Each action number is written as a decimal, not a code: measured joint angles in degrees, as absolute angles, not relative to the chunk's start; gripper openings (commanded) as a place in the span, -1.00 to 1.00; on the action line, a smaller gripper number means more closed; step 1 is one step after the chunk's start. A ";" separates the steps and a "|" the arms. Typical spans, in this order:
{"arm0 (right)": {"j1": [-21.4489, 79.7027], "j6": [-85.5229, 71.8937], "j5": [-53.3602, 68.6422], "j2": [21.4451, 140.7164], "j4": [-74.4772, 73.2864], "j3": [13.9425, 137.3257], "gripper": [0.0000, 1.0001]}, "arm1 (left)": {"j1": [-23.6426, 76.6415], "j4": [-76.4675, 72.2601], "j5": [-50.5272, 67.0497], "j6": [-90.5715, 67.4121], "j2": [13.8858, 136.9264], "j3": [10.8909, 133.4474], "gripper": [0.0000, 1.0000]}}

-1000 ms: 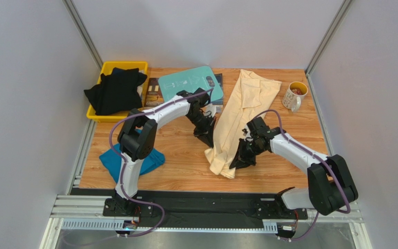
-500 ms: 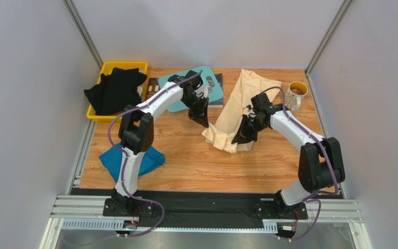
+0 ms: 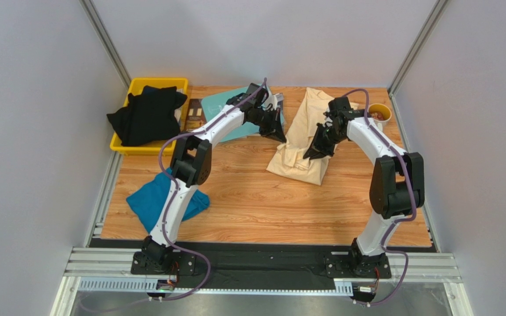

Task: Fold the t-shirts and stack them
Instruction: Fold the folded rectangular tshirt in 1/3 of the way

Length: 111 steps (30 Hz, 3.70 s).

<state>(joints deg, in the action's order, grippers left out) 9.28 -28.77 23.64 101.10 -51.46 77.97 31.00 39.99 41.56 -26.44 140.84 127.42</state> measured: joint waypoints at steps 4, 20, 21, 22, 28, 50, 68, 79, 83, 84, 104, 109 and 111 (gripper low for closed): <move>8.34 -28.16 23.03 104.62 -51.88 82.98 -0.99 | 30.70 34.79 44.64 -28.36 143.74 127.46 -1.00; 7.79 -27.97 19.81 110.61 -51.86 87.72 -1.00 | 30.28 26.44 46.83 -30.33 147.28 129.19 -1.00; 7.79 -27.97 19.55 110.61 -51.59 87.74 -1.00 | 30.15 25.98 46.78 -30.37 147.28 129.19 -1.00; 7.79 -27.97 19.33 110.61 -51.48 87.79 -1.00 | 29.98 25.47 46.81 -30.59 147.28 129.19 -1.00; 7.42 -27.94 18.50 111.87 -50.48 88.79 -1.00 | 28.34 22.72 46.89 -31.88 147.57 129.19 -1.00; 7.05 -29.80 11.25 115.26 -49.87 89.30 -1.00 | 23.35 19.73 48.56 -34.68 150.98 128.27 -0.03; 5.89 -33.74 9.45 106.08 -43.42 82.78 -0.99 | 20.18 19.42 49.34 -34.57 147.74 122.52 -0.03; 5.04 -33.47 9.30 110.54 -41.32 82.52 -0.40 | 20.53 18.33 49.47 -34.44 144.75 116.62 -0.03; 4.99 -32.80 9.54 113.67 -41.23 84.58 -0.25 | 21.52 17.93 49.52 -34.41 143.52 114.06 -0.04; 4.97 -32.67 9.56 114.06 -41.25 84.97 -0.25 | 21.87 17.76 49.52 -34.41 143.26 113.60 -0.04; 0.86 -31.94 14.63 119.07 -40.84 92.31 -0.05 | 26.02 14.09 52.05 -34.59 134.50 105.51 -0.05; -0.60 -33.01 16.25 119.31 -40.40 92.29 -0.02 | 28.27 13.23 52.29 -34.83 134.50 104.53 -0.07; -1.23 -33.19 16.69 119.33 -40.14 92.29 -0.02 | 29.43 13.02 52.45 -34.89 134.50 104.09 -0.09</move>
<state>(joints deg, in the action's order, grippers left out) -1.23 -33.19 16.69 119.33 -40.14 92.29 29.43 13.02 52.45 -34.89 134.50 104.09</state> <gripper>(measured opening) 0.487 0.469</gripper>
